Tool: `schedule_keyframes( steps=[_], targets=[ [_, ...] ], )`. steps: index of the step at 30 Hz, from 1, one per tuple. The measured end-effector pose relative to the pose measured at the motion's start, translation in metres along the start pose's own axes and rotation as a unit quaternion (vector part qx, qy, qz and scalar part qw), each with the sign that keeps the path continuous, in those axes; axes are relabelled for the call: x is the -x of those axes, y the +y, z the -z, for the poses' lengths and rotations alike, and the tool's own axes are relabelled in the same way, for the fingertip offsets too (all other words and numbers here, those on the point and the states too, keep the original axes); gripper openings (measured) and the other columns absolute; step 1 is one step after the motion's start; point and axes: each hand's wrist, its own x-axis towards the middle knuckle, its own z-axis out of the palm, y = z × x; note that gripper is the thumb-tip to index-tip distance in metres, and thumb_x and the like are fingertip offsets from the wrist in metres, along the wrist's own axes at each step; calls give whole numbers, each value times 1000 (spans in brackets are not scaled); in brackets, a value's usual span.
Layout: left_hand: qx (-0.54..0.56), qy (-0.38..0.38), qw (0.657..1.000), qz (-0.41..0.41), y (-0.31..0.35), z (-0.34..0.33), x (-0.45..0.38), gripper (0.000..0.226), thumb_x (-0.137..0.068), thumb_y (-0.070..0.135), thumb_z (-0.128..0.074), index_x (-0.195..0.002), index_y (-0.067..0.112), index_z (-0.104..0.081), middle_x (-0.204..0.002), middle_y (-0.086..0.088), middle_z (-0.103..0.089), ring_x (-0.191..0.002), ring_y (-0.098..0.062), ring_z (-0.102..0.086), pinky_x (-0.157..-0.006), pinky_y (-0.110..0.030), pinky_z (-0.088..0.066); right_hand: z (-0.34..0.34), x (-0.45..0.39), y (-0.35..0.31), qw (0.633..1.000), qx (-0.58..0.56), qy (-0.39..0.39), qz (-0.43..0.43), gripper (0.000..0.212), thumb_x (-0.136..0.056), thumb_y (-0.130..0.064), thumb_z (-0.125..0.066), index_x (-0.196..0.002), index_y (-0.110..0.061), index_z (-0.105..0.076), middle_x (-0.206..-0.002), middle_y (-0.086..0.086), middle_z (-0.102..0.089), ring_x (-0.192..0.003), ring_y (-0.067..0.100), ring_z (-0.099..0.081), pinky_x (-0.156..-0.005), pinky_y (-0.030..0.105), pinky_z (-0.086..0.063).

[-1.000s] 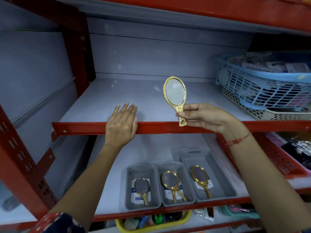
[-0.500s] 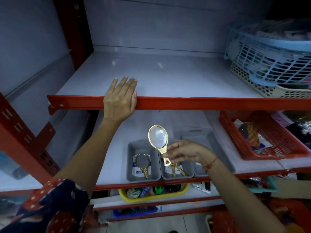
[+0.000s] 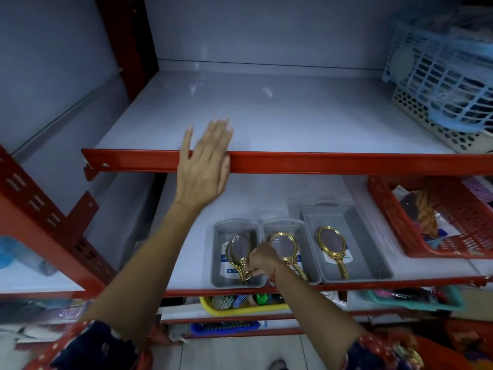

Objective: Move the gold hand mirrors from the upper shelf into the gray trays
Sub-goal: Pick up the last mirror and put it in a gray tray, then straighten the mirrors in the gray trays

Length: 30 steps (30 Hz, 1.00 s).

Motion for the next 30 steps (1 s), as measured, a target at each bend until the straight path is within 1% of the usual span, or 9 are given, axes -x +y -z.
schedule_keyframes(
  steps=[3, 4, 6, 9, 11, 14, 21, 25, 30],
  targets=[
    [93, -85, 992, -13, 31, 9, 61, 51, -97, 20, -36, -146, 5, -31, -154, -9, -31, -149, -21, -19, -123, -49, -6, -8, 1, -4, 992, 126, 24, 5, 6, -82, 1, -63, -83, 4, -68, -84, 15, -72, -92, 24, -70, -66, 23, -60],
    [128, -126, 984, 7, 44, 12, 85, 53, -96, 22, -36, -146, 4, -29, -155, -7, -28, -149, -20, -18, -125, -45, -6, -8, 3, -6, 985, 172, 27, 14, 12, -83, -1, -61, -72, 0, -64, -74, 10, -66, -89, 22, -68, -53, 15, -53],
    [225, -230, 938, 133, 66, 17, 127, 53, -100, 31, -31, -149, 10, -28, -157, -4, -26, -147, -17, -25, -124, -34, -16, -9, 7, -8, 970, 239, 22, 47, 14, -87, -6, -55, -75, -3, -63, -77, 9, -63, -91, 25, -65, -52, 16, -45],
    [355, -349, 740, 453, 95, 23, 151, 69, -97, 60, -14, -152, 20, -26, -144, -2, -50, -129, -12, -49, -108, -25, -38, -6, 3, -7, 968, 248, 0, 49, 14, -87, -5, -53, -78, -6, -63, -75, 7, -59, -86, 24, -61, -53, 25, -42],
    [361, -369, 611, 600, 104, 17, 153, 72, -95, 61, -12, -150, 17, -29, -138, -10, -54, -126, -21, -52, -106, -32, -41, -4, -4, -7, 980, 196, 5, 27, 23, -87, -2, -52, -104, 2, -66, -98, 15, -68, -97, 27, -66, -68, 28, -51],
    [347, -397, 508, 681, 111, 10, 151, 67, -100, 55, -13, -151, 15, -26, -154, -16, -34, -142, -33, -33, -117, -43, -28, -2, -1, -11, 995, 102, -18, 5, 33, -91, -3, -44, -120, 5, -59, -120, 23, -65, -109, 34, -64, -95, 45, -53],
    [360, -436, 422, 709, 101, -6, 142, 77, -97, 61, -8, -151, 10, -29, -156, -17, -31, -143, -32, -31, -122, -44, -22, -8, 11, -14, 996, 22, -71, -48, 40, -99, -8, -33, -136, 5, -43, -138, 22, -52, -125, 34, -54, -105, 42, -45],
    [372, -424, 395, 725, 99, -14, 144, 75, -99, 58, -8, -144, 8, -42, -147, -20, -44, -136, -32, -42, -117, -40, -31, -10, 8, -11, 992, -30, -93, -79, 42, -100, -10, -31, -137, 5, -42, -140, 22, -50, -129, 33, -50, -109, 42, -42],
    [373, -441, 353, 736, 93, -18, 146, 81, -96, 63, -6, -143, 9, -43, -145, -25, -45, -134, -36, -43, -113, -42, -36, -12, 4, -7, 989, -61, -103, -88, 42, -100, -11, -33, -136, 4, -45, -139, 20, -52, -128, 31, -52, -107, 37, -44]
  ],
)
